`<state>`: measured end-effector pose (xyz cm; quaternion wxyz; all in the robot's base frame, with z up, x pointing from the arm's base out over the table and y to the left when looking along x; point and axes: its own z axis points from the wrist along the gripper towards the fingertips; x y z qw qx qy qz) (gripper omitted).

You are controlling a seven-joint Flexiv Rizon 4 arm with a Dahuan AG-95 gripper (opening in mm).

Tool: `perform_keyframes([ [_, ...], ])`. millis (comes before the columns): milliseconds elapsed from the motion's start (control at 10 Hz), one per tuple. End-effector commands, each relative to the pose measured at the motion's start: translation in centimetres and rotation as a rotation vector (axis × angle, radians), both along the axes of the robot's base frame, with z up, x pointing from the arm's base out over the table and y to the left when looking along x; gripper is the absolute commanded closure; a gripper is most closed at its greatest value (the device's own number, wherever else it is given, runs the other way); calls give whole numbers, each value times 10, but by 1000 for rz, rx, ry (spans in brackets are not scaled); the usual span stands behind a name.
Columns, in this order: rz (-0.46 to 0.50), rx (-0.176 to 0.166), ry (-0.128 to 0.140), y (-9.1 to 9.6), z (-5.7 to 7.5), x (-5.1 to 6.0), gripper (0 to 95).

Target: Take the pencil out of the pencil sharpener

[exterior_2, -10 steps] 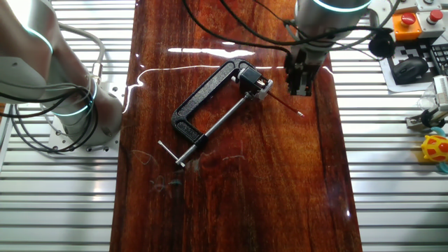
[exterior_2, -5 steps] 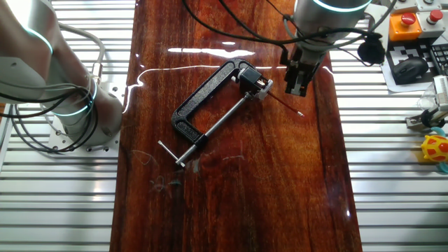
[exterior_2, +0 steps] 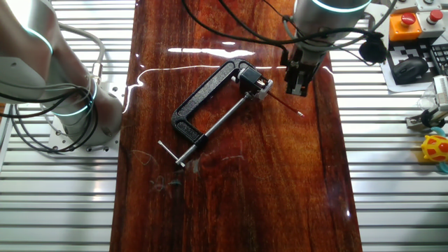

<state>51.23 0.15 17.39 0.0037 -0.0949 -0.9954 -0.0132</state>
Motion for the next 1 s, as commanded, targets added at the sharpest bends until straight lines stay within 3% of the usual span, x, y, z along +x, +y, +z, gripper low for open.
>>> perform_keyframes([
  [100, 69, -8, -1, 0, 0, 1, 950],
  [700, 162, -4, 26, 2, -1, 1, 950],
  [1000, 132, -5, 22, 30, -9, 10, 950],
])
